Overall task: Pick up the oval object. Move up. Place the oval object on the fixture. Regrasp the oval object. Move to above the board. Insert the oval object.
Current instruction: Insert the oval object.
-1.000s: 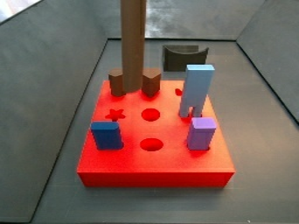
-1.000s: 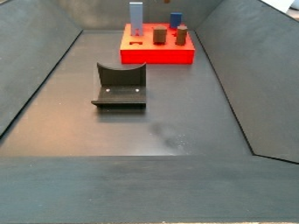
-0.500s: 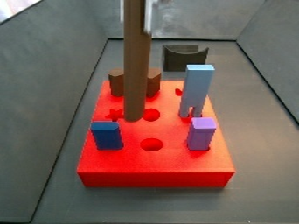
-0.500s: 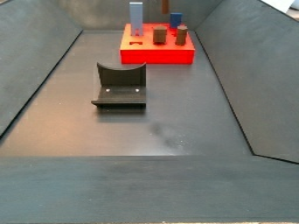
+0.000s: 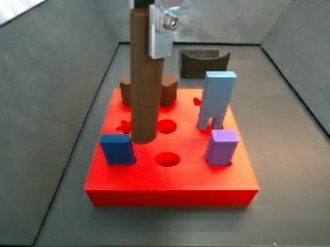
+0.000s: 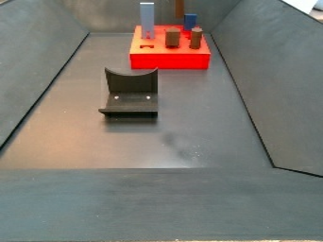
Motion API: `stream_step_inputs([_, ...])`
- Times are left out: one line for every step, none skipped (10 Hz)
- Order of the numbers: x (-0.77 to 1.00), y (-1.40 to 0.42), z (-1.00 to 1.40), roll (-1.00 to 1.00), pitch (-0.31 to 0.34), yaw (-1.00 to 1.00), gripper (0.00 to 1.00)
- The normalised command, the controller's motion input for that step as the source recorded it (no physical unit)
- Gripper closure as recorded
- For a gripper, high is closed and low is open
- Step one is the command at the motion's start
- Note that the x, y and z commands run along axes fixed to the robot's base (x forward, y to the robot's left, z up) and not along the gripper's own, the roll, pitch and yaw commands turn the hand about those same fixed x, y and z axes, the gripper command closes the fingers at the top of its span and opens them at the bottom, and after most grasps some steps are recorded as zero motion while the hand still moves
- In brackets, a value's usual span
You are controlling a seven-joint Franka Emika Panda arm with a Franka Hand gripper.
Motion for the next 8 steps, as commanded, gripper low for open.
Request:
stream_step_inputs([0.23, -0.2, 0.0, 0.0, 0.0, -0.74, 1.0])
stream_step_inputs([0.32, -0.2, -0.03, 0.0, 0.0, -0.67, 1.0])
stream_step_inputs([0.45, -0.19, -0.18, 0.07, 0.026, -0.49, 1.0])
stream_step_inputs([0.43, -0.15, -0.29, 0.14, 0.069, -0.47, 1.0])
stream_step_inputs([0.3, -0.11, -0.31, 0.14, 0.071, -0.57, 1.0])
stream_step_inputs([0.08, -0.06, -0.28, 0.1, 0.037, -0.78, 1.0])
stream_step_inputs([0.0, -0.04, -0.17, 0.04, 0.0, -0.99, 1.0])
stream_step_inputs([0.0, 0.0, -0.15, 0.02, 0.0, -1.0, 1.0])
